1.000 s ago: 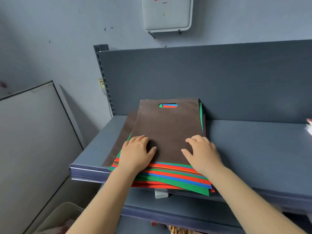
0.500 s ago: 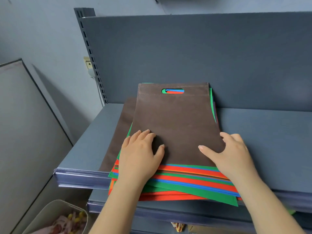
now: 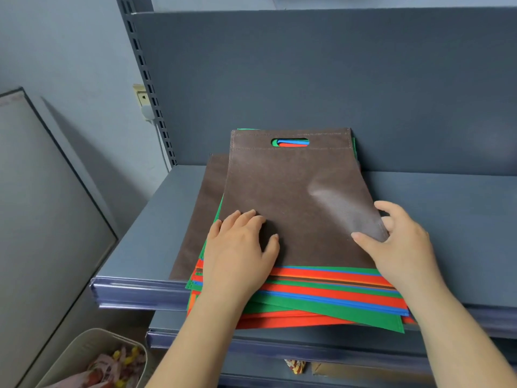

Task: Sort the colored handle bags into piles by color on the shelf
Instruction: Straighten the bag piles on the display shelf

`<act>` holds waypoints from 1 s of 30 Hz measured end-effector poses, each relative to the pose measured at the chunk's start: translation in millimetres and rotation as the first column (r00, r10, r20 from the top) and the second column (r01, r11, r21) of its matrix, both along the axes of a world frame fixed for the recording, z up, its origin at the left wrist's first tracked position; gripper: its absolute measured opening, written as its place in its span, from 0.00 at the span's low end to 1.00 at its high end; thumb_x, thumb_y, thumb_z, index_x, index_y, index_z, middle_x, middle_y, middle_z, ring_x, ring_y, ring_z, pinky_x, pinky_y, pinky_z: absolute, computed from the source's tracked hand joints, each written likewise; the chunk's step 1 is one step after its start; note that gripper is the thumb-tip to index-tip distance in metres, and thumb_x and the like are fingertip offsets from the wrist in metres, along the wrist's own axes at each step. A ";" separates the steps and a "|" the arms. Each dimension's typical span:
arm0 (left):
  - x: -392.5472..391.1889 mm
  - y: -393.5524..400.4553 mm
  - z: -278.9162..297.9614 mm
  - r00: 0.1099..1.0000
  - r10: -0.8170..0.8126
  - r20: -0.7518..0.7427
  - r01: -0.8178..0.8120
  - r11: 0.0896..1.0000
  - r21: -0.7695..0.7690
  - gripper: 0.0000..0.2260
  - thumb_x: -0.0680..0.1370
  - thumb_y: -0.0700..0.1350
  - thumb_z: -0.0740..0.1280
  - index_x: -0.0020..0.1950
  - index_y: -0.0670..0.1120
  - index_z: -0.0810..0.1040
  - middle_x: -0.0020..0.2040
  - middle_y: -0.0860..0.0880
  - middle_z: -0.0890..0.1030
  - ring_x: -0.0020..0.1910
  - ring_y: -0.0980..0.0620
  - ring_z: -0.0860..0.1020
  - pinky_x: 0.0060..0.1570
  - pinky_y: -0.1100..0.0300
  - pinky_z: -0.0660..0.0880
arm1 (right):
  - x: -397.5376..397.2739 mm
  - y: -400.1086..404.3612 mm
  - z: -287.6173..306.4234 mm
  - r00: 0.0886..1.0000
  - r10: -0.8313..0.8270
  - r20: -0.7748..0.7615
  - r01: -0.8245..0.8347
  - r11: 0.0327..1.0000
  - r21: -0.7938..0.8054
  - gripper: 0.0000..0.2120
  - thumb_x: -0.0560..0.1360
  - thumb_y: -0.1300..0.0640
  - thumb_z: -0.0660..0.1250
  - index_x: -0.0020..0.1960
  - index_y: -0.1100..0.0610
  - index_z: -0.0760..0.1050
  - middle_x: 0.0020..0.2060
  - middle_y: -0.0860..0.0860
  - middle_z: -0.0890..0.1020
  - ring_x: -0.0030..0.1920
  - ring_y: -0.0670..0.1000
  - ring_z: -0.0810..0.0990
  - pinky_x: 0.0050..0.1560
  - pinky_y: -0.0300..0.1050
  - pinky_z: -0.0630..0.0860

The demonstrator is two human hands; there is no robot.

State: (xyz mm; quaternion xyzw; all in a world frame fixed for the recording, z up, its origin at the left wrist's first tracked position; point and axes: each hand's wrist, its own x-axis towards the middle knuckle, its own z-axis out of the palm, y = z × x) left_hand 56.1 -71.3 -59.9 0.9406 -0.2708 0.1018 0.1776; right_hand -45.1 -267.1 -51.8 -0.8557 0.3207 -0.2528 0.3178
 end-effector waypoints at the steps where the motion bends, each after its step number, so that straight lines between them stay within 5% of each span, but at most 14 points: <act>1: 0.5 0.2 0.2 1.000 -0.004 0.000 0.004 1.000 -0.006 0.20 0.78 0.59 0.57 0.68 0.55 0.71 0.71 0.58 0.68 0.73 0.55 0.62 0.70 0.58 0.54 | -0.8 -2.0 0.1 1.000 -0.003 0.006 0.002 0.999 0.040 0.29 0.69 0.58 0.75 0.68 0.56 0.70 0.53 0.56 0.83 0.54 0.58 0.79 0.53 0.47 0.72; 4: 2.4 1.4 2.3 1.000 -0.002 -0.023 0.001 0.999 -0.043 0.20 0.77 0.58 0.59 0.67 0.53 0.72 0.70 0.57 0.70 0.71 0.55 0.64 0.68 0.60 0.56 | -4.7 -11.2 0.4 0.996 0.016 0.086 -0.024 0.996 0.089 0.14 0.70 0.60 0.74 0.54 0.53 0.78 0.40 0.51 0.84 0.47 0.55 0.83 0.45 0.44 0.72; 6: 4.5 4.3 3.8 0.998 0.050 -0.037 -0.052 0.997 -0.061 0.20 0.77 0.58 0.59 0.65 0.51 0.73 0.69 0.54 0.71 0.69 0.53 0.66 0.65 0.59 0.60 | -8.4 -17.9 -1.0 0.992 0.001 0.129 -0.007 0.999 0.046 0.10 0.70 0.62 0.73 0.51 0.56 0.80 0.41 0.52 0.83 0.48 0.57 0.82 0.45 0.46 0.72; 9: 10.0 12.4 5.2 0.981 0.168 -0.093 -0.175 0.982 -0.070 0.20 0.77 0.58 0.61 0.64 0.48 0.73 0.67 0.52 0.72 0.67 0.49 0.67 0.60 0.54 0.66 | -12.6 -29.5 -6.9 0.982 -0.070 0.177 0.071 0.997 -0.002 0.13 0.73 0.62 0.71 0.57 0.62 0.79 0.48 0.58 0.83 0.50 0.57 0.81 0.48 0.44 0.72; 12: 18.9 22.7 6.8 0.949 0.267 -0.166 -0.281 0.958 -0.067 0.20 0.76 0.57 0.64 0.63 0.46 0.73 0.64 0.48 0.75 0.63 0.43 0.70 0.56 0.52 0.67 | -12.9 -35.3 -12.6 0.965 -0.076 0.251 0.060 0.996 0.072 0.11 0.74 0.63 0.69 0.56 0.60 0.79 0.43 0.52 0.82 0.47 0.53 0.80 0.46 0.33 0.72; 15: 25.9 32.2 7.8 0.922 0.298 -0.248 -0.339 0.930 -0.144 0.19 0.75 0.54 0.68 0.61 0.45 0.75 0.58 0.45 0.78 0.59 0.41 0.73 0.54 0.51 0.69 | -11.1 -36.1 -17.5 0.953 -0.094 0.289 0.062 0.991 0.119 0.13 0.75 0.63 0.68 0.59 0.61 0.78 0.47 0.50 0.80 0.51 0.53 0.79 0.55 0.48 0.73; 19: 23.9 40.1 8.8 0.908 0.304 -0.290 -0.390 0.866 -0.314 0.15 0.74 0.47 0.71 0.60 0.44 0.78 0.55 0.44 0.81 0.56 0.42 0.76 0.53 0.52 0.71 | -10.7 -34.0 -18.8 0.934 -0.096 0.345 0.020 0.976 0.219 0.16 0.76 0.63 0.67 0.63 0.61 0.76 0.51 0.48 0.78 0.53 0.48 0.77 0.56 0.43 0.69; 23: 17.5 47.1 11.6 0.912 0.328 -0.245 -0.397 0.857 -0.329 0.05 0.75 0.45 0.69 0.47 0.46 0.76 0.46 0.46 0.80 0.49 0.41 0.76 0.43 0.54 0.68 | -14.1 -28.8 -13.0 0.903 -0.070 0.424 -0.086 0.937 0.338 0.16 0.77 0.64 0.65 0.64 0.59 0.75 0.56 0.52 0.80 0.54 0.48 0.79 0.59 0.46 0.73; 28: -5.0 57.7 19.9 0.923 0.360 -0.139 -0.379 0.782 -0.495 0.04 0.77 0.44 0.68 0.45 0.45 0.74 0.42 0.48 0.79 0.43 0.42 0.75 0.38 0.55 0.65 | -19.3 -20.1 -0.8 0.856 -0.063 0.513 -0.210 0.864 0.457 0.18 0.78 0.66 0.64 0.60 0.45 0.74 0.42 0.35 0.83 0.47 0.32 0.80 0.44 0.24 0.73; 30: -18.1 63.9 25.6 0.921 0.371 -0.121 -0.362 0.698 -0.617 0.06 0.76 0.41 0.68 0.41 0.48 0.73 0.35 0.51 0.79 0.34 0.44 0.74 0.33 0.57 0.69 | -23.1 -17.2 2.4 0.850 -0.043 0.525 -0.258 0.835 0.486 0.17 0.78 0.65 0.63 0.59 0.46 0.76 0.42 0.34 0.83 0.49 0.33 0.80 0.46 0.26 0.75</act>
